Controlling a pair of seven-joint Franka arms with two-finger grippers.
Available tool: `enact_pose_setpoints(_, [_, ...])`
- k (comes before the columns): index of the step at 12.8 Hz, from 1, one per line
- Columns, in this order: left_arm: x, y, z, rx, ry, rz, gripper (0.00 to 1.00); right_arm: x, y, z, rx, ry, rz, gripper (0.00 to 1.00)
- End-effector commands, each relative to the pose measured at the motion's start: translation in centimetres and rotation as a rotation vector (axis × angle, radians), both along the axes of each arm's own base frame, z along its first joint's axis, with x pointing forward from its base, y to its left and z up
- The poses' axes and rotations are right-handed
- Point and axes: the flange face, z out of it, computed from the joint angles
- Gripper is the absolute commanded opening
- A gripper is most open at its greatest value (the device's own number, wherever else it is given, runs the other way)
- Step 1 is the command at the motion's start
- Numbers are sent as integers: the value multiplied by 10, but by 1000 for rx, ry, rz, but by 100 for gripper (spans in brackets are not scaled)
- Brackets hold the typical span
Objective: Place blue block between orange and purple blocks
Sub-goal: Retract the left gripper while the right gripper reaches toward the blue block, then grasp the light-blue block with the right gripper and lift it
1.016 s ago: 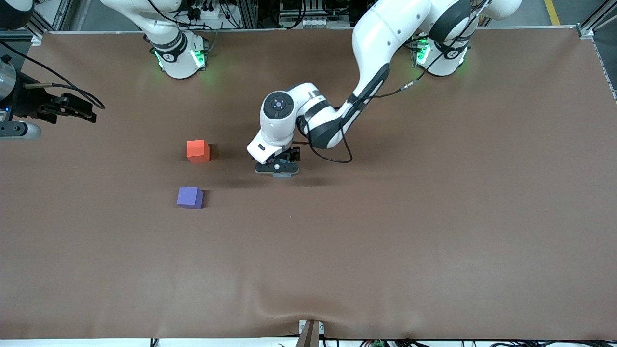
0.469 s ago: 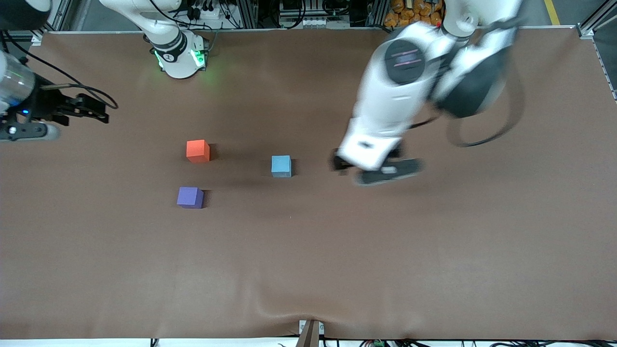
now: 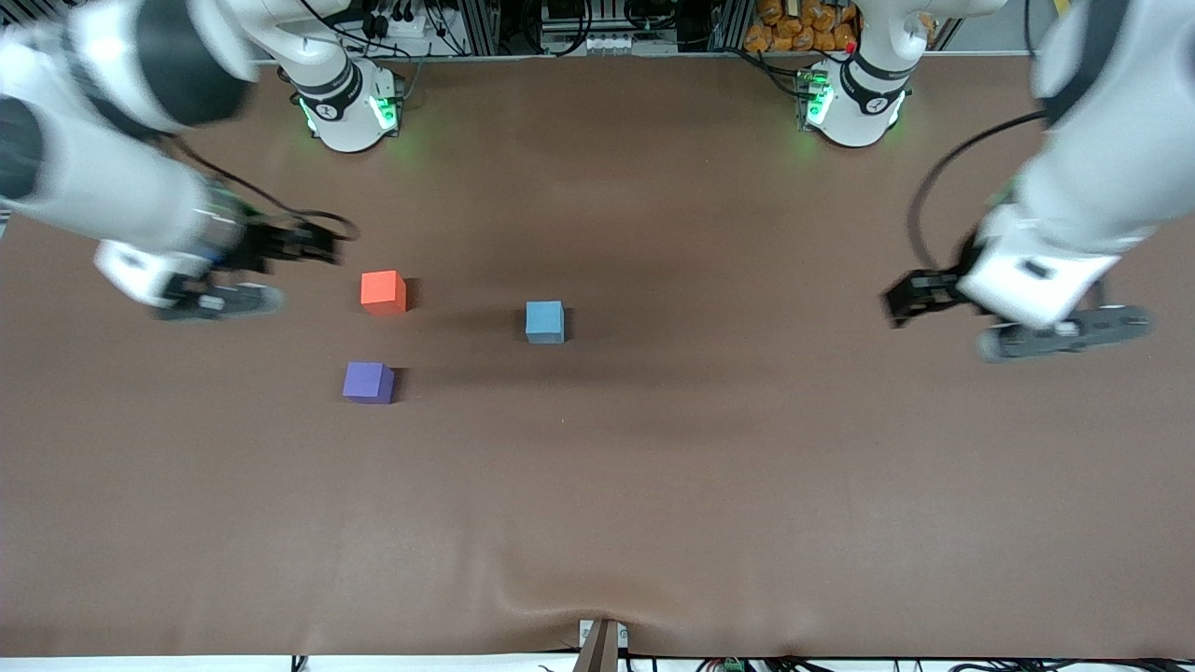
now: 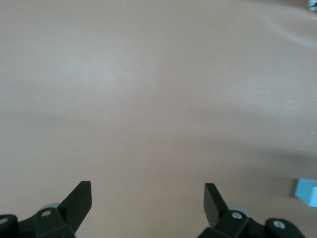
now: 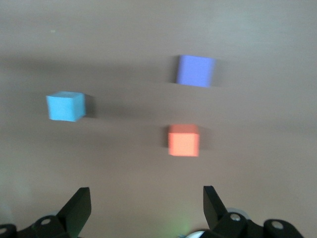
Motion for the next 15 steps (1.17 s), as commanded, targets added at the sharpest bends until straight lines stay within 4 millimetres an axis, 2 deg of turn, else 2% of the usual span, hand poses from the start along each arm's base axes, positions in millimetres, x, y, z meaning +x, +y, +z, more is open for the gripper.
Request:
enact_pose_setpoints(1, [-34,33,6,29,-13,-38,100,-11,98,-45,-13,-8,16,100])
enact_pose_setpoints(2, [-43,43,5,33,-43,-61,100,-15,129,-68,-18,-12,24,100])
enact_pose_setpoints(4, [-53,61,1,32,-66,-51,100,-19,166,-117,-36,-18,26,100])
enact_pose_setpoints(5, [-53,62,3,30,-67,-51,100,-19,179,-144,-41,-15,26,100])
enact_pose_setpoints(7, [-55,64,6,32,-63,-59,100,-16,197,-196,-49,-38,27,100])
enact_pose_setpoints(10, [-58,70,7,34,-60,-53,100,-19,213,-253,-64,-47,8,100])
enact_pose_setpoints(12, [-56,74,3,35,-52,-50,100,-22,217,-276,-78,-44,-15,100])
enact_pose_setpoints(15, [-54,84,2,37,-48,-79,100,-36,230,-285,-93,-31,-31,100])
